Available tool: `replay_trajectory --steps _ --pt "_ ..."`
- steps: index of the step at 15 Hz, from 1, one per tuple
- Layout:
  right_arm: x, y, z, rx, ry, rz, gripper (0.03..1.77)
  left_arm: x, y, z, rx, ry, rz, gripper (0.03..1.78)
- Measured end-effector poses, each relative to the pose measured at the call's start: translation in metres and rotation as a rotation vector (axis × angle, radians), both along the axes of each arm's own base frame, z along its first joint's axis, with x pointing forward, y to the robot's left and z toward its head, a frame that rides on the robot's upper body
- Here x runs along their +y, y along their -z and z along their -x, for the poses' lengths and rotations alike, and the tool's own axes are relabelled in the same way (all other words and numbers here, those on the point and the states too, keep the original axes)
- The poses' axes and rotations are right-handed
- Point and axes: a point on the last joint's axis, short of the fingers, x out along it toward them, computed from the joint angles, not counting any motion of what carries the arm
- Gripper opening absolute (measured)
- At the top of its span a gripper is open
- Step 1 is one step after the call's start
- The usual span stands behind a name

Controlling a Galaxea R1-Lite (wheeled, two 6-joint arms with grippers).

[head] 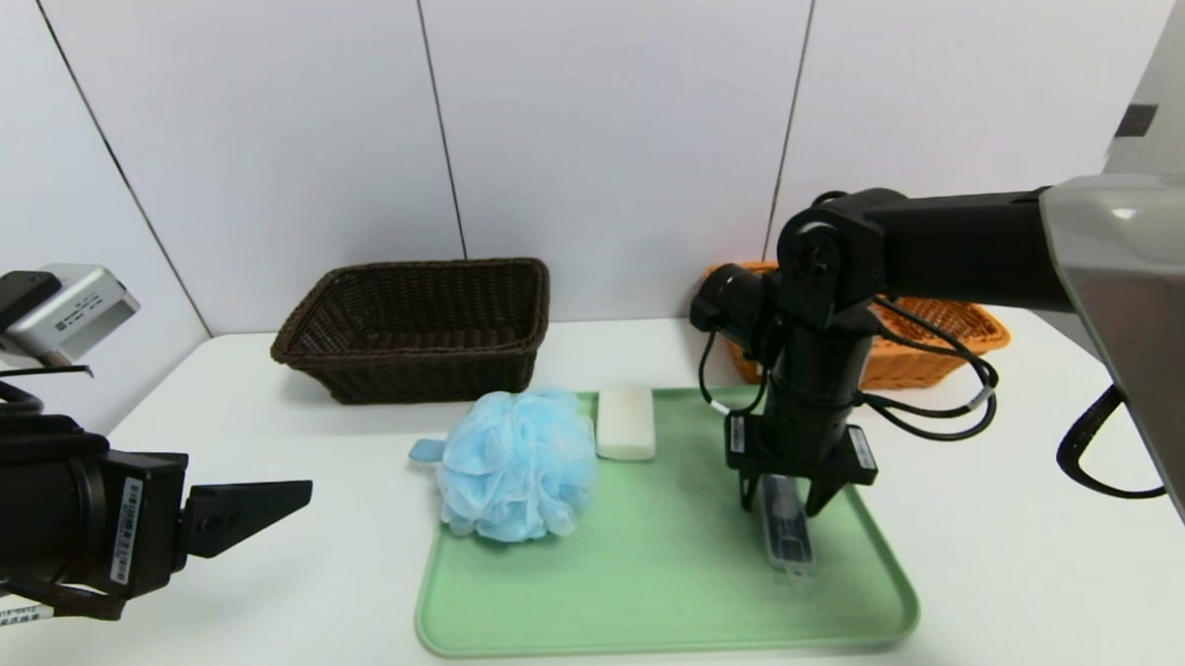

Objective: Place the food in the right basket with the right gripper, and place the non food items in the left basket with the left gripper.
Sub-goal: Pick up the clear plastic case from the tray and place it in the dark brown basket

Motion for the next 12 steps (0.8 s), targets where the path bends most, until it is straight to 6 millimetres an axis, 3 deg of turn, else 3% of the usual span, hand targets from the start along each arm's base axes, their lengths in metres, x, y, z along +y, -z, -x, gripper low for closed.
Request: replay_trajectory --steps 3,8,12 --pt "0.000 -0.001 0.000 -0.002 -0.002 0.000 0.54 0.000 0.000 0.000 0.000 0.000 0.000 1.69" --pt "0.005 -0.018 0.008 -0.062 -0.033 -0.027 0.54 0.000 0.000 0.000 0.002 -0.001 -0.002 1.69" --pt "0.030 -0.053 0.036 -0.203 -0.148 -0.126 0.54 0.000 0.001 0.001 0.004 0.000 -0.003 1.69"
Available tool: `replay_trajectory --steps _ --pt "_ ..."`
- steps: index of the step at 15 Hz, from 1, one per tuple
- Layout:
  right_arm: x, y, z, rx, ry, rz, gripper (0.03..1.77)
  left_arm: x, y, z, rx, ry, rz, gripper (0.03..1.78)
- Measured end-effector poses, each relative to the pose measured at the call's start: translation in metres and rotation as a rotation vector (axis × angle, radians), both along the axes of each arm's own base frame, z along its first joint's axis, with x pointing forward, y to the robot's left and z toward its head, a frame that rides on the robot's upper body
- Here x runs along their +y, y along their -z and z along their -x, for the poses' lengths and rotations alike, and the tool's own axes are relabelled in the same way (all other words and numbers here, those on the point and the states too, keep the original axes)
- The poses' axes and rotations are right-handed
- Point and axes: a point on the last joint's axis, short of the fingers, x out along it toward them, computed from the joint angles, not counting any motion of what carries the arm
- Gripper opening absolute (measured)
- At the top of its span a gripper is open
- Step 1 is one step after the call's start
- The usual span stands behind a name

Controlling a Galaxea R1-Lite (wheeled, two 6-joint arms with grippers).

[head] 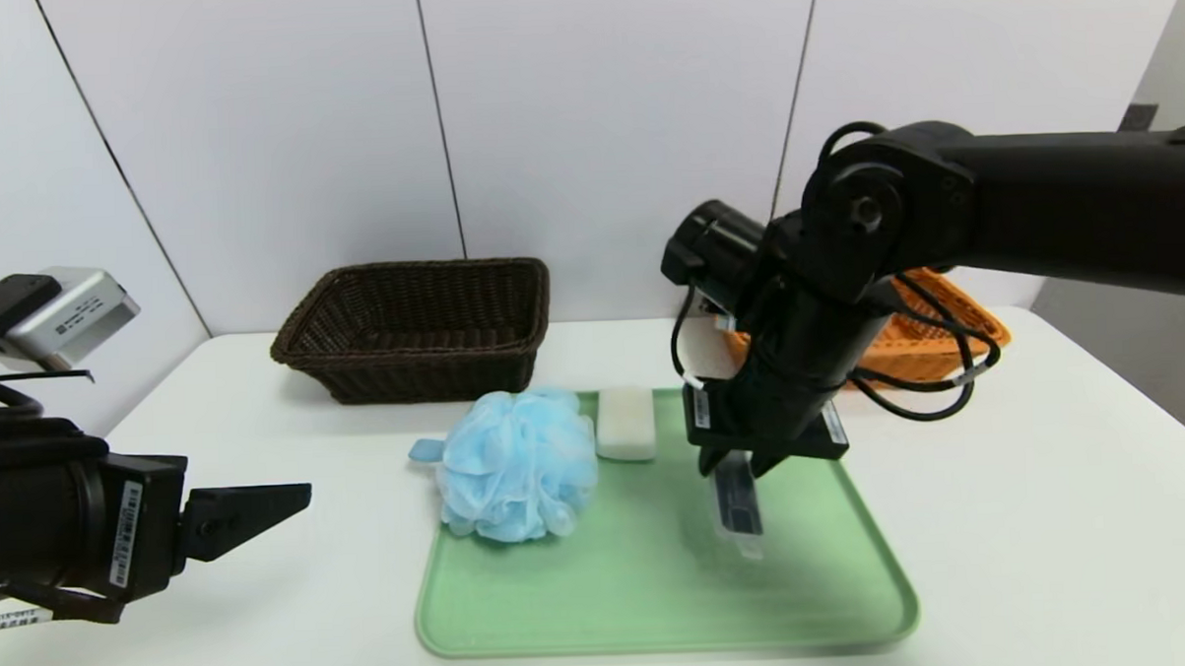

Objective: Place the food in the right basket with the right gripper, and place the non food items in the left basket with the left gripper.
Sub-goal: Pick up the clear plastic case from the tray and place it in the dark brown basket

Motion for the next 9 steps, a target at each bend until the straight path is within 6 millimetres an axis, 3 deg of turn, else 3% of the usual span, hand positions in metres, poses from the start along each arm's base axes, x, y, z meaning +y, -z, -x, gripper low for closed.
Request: replay_trajectory --steps 4,9 --pt "0.025 -0.036 0.022 -0.256 -0.190 -0.079 0.54 0.001 0.001 0.001 0.002 -0.001 0.000 1.69" --pt "0.053 -0.069 0.016 -0.654 -0.254 -0.208 0.54 0.001 0.004 0.003 0.008 0.000 -0.006 1.69"
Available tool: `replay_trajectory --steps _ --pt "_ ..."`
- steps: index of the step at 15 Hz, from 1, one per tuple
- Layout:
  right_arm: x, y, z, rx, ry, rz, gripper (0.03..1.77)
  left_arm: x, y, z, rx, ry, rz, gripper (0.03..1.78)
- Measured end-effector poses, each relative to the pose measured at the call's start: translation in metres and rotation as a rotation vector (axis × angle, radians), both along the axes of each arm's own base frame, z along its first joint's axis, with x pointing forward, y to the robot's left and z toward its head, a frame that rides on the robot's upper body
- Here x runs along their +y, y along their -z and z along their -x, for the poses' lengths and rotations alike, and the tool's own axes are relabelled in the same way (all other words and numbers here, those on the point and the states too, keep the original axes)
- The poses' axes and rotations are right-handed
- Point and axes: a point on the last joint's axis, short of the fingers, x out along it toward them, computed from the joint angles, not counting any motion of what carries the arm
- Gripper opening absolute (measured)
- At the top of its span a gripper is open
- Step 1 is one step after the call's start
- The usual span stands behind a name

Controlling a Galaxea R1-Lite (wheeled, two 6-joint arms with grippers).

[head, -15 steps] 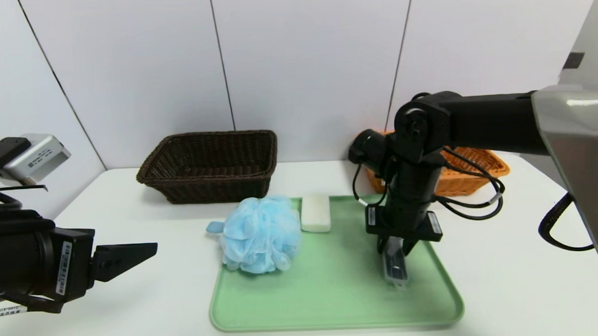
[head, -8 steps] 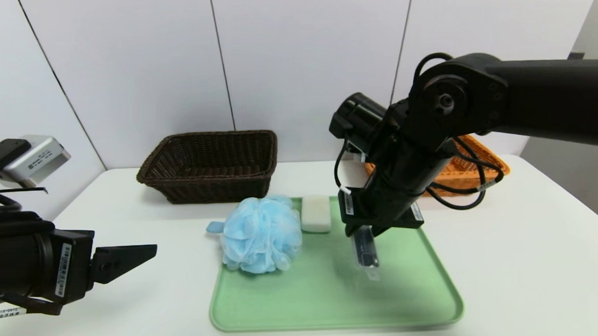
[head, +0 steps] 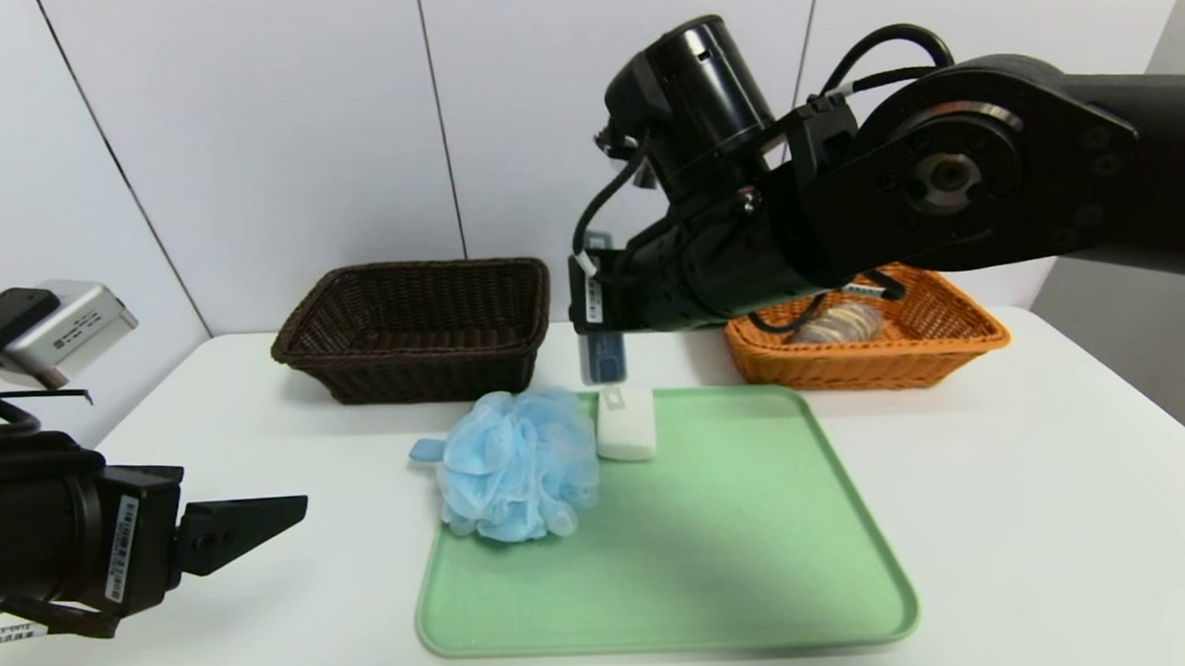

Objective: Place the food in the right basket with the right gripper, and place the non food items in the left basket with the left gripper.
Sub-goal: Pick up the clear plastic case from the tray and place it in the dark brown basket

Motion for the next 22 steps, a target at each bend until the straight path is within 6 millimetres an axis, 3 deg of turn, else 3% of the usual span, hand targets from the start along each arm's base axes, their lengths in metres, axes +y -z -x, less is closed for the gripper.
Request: replay_trajectory --steps 4,8,17,22 --pt "0.027 -0.011 -0.018 -0.310 0.008 -0.090 0.54 -0.001 0.000 -0.001 -0.001 -0.004 0.000 1.69" --pt "0.050 -0.004 -0.038 -0.524 -0.014 -0.138 0.54 -0.001 0.000 -0.005 0.003 -0.020 -0.009 1.69" --pt "0.057 0.053 -0.102 -0.675 -0.096 -0.267 0.54 -0.004 0.006 -0.012 0.031 -0.033 -0.031 1.69" --pt "0.065 0.084 -0.116 -0.692 -0.135 -0.269 0.54 -0.004 0.008 -0.013 0.042 -0.032 -0.037 1.69"
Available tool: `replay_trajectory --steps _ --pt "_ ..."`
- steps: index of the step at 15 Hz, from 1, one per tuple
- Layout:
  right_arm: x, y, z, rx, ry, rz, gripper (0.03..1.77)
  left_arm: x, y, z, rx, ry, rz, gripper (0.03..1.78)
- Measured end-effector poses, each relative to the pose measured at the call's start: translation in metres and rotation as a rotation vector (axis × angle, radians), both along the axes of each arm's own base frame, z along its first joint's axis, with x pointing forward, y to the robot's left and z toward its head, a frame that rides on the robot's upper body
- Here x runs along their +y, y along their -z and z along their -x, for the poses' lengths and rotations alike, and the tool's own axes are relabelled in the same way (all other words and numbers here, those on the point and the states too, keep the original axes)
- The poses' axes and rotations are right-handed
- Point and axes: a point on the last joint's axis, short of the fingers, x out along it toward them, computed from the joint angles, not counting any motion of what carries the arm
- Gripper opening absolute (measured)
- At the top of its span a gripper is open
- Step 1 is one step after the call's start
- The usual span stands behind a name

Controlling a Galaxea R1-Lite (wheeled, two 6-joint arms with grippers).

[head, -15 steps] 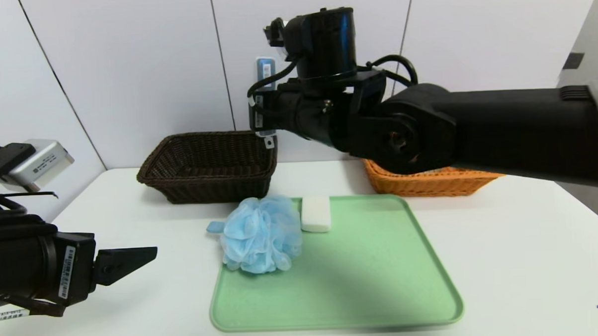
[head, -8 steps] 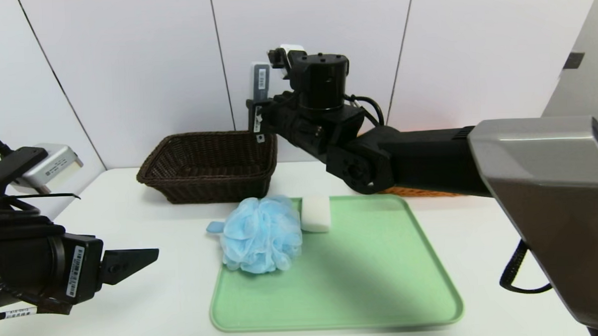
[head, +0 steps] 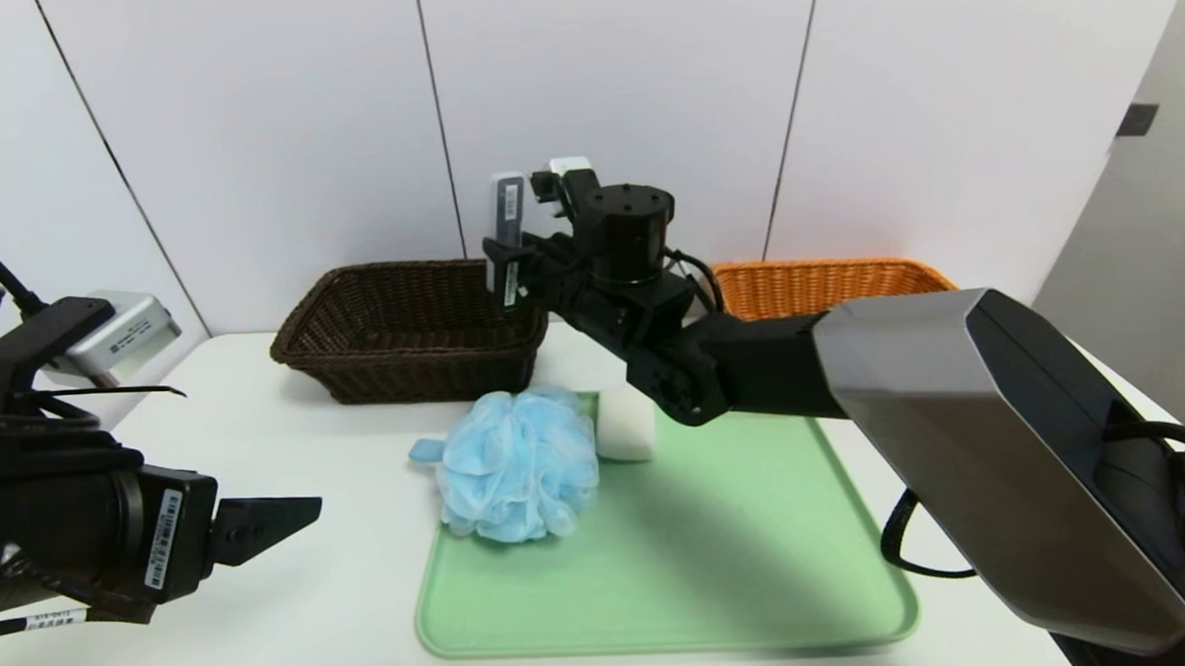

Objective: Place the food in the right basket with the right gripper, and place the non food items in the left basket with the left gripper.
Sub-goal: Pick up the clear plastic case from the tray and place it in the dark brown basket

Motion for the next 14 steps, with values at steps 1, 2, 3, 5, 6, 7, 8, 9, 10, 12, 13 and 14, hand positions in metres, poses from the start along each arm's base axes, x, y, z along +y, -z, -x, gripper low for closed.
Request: replay_trajectory --steps 1,2,3,5,6,7,8,9,10,12,13,14 --pt "0.002 0.004 -0.001 0.005 -0.008 0.006 0.54 0.000 0.000 0.000 0.001 0.000 -0.001 1.69" --pt "0.003 0.008 -0.001 0.009 -0.011 0.010 0.54 0.000 0.000 -0.001 0.002 0.000 -0.001 1.69" --pt "0.004 0.012 -0.002 0.014 -0.013 0.015 0.54 0.000 0.001 -0.001 0.003 0.000 -0.001 1.69" --pt "0.005 0.016 -0.003 0.018 -0.014 0.023 0.54 -0.001 0.001 -0.002 0.007 -0.001 -0.003 1.69" --pt "0.005 0.018 -0.004 0.020 -0.015 0.025 0.54 -0.001 0.001 -0.002 0.008 -0.001 -0.003 1.69" --pt "0.006 0.019 -0.004 0.021 -0.019 0.027 0.54 -0.001 0.001 -0.002 0.008 -0.001 -0.003 1.69" --pt "0.007 0.020 -0.004 0.021 -0.026 0.028 0.54 -0.001 0.002 -0.002 0.009 -0.002 -0.004 1.69" --pt "0.007 0.021 -0.004 0.022 -0.029 0.030 0.54 -0.001 0.002 -0.003 0.010 -0.002 -0.005 1.69" --pt "0.007 0.022 -0.004 0.024 -0.031 0.033 0.54 -0.001 0.002 -0.003 0.011 -0.002 -0.005 1.69" --pt "0.007 0.024 -0.005 0.027 -0.033 0.036 0.54 -0.001 0.002 -0.003 0.011 -0.006 -0.006 1.69" --pt "0.008 0.026 -0.005 0.029 -0.035 0.038 0.54 0.000 0.002 -0.003 0.013 -0.007 -0.005 1.69" --pt "0.008 0.027 -0.006 0.031 -0.037 0.040 0.54 0.000 0.002 -0.003 0.014 -0.009 -0.005 1.69"
